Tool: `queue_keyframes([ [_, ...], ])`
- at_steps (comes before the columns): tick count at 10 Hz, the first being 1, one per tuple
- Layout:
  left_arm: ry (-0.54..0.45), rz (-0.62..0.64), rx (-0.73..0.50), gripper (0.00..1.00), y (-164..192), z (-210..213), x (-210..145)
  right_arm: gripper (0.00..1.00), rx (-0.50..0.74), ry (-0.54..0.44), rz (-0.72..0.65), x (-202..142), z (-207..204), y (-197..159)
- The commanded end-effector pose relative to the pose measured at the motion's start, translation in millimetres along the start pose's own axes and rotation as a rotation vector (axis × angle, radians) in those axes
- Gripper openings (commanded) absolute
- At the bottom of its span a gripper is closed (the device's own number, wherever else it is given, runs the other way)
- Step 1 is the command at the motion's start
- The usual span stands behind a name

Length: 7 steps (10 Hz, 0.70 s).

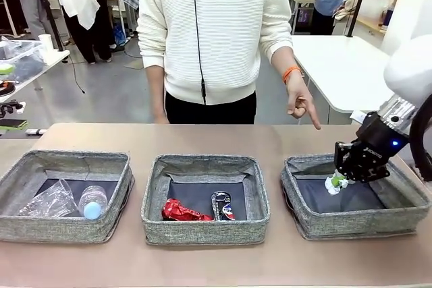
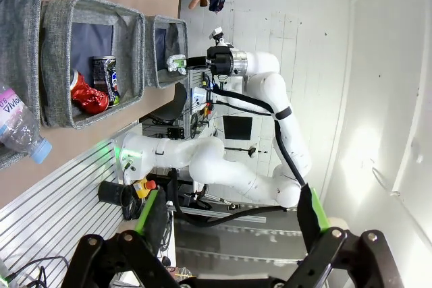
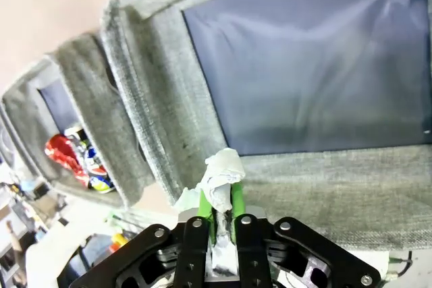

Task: Sort the waste into the appropriate baskets.
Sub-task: Place the picked waste into the Fabric basket indicated by the person.

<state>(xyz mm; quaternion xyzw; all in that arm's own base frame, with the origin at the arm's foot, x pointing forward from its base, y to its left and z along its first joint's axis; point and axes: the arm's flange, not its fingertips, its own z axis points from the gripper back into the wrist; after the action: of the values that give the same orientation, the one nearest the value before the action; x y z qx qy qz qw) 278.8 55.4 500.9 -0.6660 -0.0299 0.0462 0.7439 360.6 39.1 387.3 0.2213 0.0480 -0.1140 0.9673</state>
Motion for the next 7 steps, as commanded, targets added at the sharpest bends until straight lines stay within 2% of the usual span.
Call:
queue_keyframes([
  [1, 0.004, -0.019, -0.012, 1.00, -2, 0, -1, 0.66, 0.011, -0.043, -0.007, -1, 1, 6],
  [2, 0.004, -0.019, -0.012, 1.00, -2, 0, -1, 0.94, 0.012, -0.061, -0.012, -1, 4, 7],
  [3, 0.004, -0.019, -0.012, 1.00, -2, 0, -1, 1.00, 0.021, -0.080, -0.021, 0, 8, 7],
  [7, 0.004, -0.019, -0.012, 1.00, -2, 0, -1, 1.00, 0.095, -0.120, -0.034, -1, 14, 7],
])
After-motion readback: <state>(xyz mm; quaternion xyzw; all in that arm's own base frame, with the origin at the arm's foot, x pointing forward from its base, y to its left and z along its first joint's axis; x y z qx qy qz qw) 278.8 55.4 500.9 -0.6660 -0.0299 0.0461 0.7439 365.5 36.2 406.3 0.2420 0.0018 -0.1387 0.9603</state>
